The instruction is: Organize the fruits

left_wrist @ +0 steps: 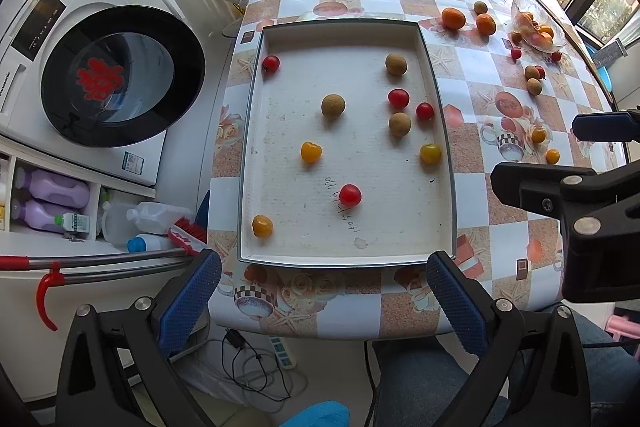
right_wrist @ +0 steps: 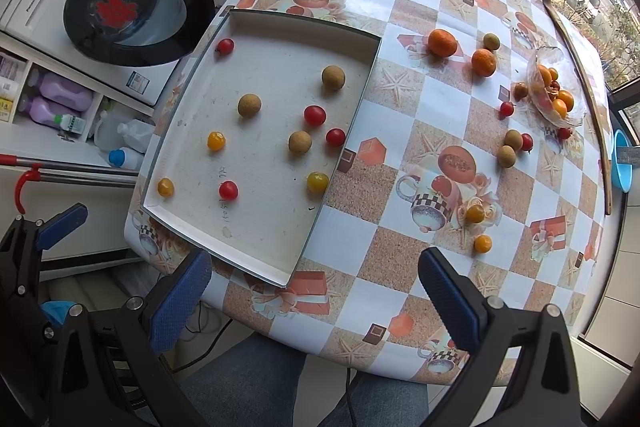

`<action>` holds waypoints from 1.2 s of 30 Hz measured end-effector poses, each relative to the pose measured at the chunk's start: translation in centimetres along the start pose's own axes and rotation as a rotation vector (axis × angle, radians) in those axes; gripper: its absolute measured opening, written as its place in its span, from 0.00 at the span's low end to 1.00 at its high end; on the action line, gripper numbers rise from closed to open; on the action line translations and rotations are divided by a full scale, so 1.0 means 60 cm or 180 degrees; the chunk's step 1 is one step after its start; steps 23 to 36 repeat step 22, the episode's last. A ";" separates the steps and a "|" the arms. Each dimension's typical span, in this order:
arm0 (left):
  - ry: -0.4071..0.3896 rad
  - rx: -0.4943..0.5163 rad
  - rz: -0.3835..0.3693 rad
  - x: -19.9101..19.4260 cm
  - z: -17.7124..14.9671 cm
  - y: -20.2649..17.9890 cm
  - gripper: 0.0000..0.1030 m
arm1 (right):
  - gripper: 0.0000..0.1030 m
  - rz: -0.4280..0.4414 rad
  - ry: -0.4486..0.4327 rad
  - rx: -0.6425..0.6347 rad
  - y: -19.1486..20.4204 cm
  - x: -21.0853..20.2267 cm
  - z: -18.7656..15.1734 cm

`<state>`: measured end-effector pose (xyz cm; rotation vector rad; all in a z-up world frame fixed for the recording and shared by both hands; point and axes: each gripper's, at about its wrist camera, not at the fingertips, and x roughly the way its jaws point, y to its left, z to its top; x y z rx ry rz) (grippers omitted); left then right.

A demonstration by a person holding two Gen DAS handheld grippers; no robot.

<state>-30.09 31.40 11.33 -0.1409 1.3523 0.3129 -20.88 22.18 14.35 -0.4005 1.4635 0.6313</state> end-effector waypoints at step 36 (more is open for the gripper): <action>-0.0092 0.0007 0.0012 0.005 -0.002 0.001 1.00 | 1.00 -0.0052 -0.0033 -0.0072 0.007 0.002 -0.004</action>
